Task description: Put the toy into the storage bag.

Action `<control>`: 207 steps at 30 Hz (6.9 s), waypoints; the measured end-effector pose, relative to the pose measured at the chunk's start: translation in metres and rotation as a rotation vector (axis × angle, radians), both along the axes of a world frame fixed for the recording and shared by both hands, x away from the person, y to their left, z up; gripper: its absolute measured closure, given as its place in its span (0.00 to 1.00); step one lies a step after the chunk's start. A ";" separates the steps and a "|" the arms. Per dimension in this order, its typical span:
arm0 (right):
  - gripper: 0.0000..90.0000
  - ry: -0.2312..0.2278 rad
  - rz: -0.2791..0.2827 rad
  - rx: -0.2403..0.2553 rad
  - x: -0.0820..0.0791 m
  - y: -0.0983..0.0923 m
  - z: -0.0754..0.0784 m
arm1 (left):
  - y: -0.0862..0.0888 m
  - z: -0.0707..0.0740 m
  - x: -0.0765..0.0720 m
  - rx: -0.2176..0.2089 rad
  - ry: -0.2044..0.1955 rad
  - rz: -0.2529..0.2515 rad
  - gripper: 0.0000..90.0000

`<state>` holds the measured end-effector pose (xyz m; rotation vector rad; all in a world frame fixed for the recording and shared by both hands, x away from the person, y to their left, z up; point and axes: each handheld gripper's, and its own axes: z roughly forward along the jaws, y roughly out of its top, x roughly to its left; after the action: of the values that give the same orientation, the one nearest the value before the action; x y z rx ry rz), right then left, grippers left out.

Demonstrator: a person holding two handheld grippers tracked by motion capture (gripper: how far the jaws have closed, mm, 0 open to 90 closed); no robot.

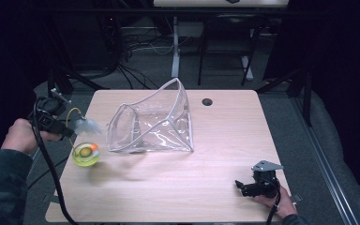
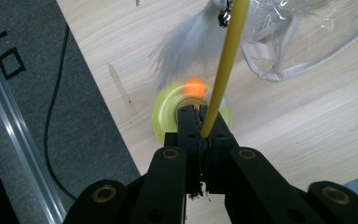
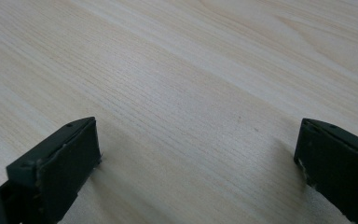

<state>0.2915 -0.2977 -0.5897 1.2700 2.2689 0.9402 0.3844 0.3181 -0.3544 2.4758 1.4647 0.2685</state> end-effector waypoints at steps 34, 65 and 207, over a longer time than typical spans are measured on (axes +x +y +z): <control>0.00 -0.001 0.005 -0.005 0.000 0.000 0.000 | -0.008 0.034 0.015 0.031 -0.004 -0.024 0.98; 0.00 0.000 0.009 -0.010 0.000 -0.001 0.000 | -0.011 0.086 0.023 0.036 -0.073 -0.021 0.98; 0.00 0.001 0.009 0.000 0.000 -0.001 0.000 | -0.172 0.030 0.092 -0.003 -0.009 -0.291 0.98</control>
<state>0.2915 -0.2984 -0.5896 1.2615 2.2770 0.9429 0.4768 0.1458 -0.3247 2.6368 1.0797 0.2191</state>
